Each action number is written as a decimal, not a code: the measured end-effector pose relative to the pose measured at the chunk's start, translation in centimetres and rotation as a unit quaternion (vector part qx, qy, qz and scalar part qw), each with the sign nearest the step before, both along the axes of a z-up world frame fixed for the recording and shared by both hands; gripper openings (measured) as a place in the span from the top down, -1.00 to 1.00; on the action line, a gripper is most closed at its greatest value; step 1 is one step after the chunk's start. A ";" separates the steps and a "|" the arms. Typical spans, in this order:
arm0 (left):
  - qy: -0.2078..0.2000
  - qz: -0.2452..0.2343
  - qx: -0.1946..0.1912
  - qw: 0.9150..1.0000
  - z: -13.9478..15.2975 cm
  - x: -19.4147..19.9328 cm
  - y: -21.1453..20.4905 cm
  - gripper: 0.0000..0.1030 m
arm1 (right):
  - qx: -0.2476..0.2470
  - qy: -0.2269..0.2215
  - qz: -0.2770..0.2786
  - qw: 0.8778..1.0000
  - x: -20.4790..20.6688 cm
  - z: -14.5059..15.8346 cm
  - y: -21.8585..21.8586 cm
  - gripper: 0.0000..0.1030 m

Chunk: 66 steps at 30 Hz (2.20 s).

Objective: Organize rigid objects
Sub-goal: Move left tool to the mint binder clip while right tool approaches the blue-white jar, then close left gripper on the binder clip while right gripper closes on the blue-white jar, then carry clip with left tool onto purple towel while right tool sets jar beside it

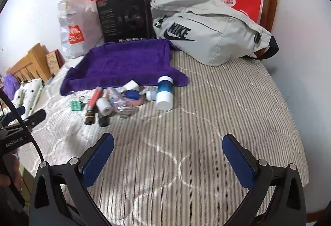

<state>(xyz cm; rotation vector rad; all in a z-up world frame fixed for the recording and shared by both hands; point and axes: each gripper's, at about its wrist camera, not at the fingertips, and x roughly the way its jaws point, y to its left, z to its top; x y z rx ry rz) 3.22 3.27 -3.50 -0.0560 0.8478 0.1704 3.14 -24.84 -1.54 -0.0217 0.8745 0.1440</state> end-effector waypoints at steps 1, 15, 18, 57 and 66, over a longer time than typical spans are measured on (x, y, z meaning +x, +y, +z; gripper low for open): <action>0.003 0.001 -0.005 1.000 -0.5 0.5 0.3 -1.00 | -0.002 0.000 -0.001 1.000 0.3 -0.2 -0.1 -0.99; 0.040 0.005 -0.002 0.999 -7.4 7.0 1.6 -0.85 | 0.016 0.055 -0.003 0.998 5.5 -4.9 -1.1 -0.95; 0.047 0.004 -0.008 0.999 -8.2 8.1 1.8 -0.62 | 0.007 0.067 -0.001 0.998 6.3 -5.7 -1.2 -0.95; 0.046 -0.021 -0.016 0.999 -8.5 8.5 2.2 0.24 | -0.029 0.075 0.059 0.995 18.1 -10.0 2.6 0.29; 0.040 -0.019 -0.036 0.998 -7.8 8.1 3.6 0.24 | 0.012 0.078 0.061 0.995 16.5 -8.2 0.6 0.29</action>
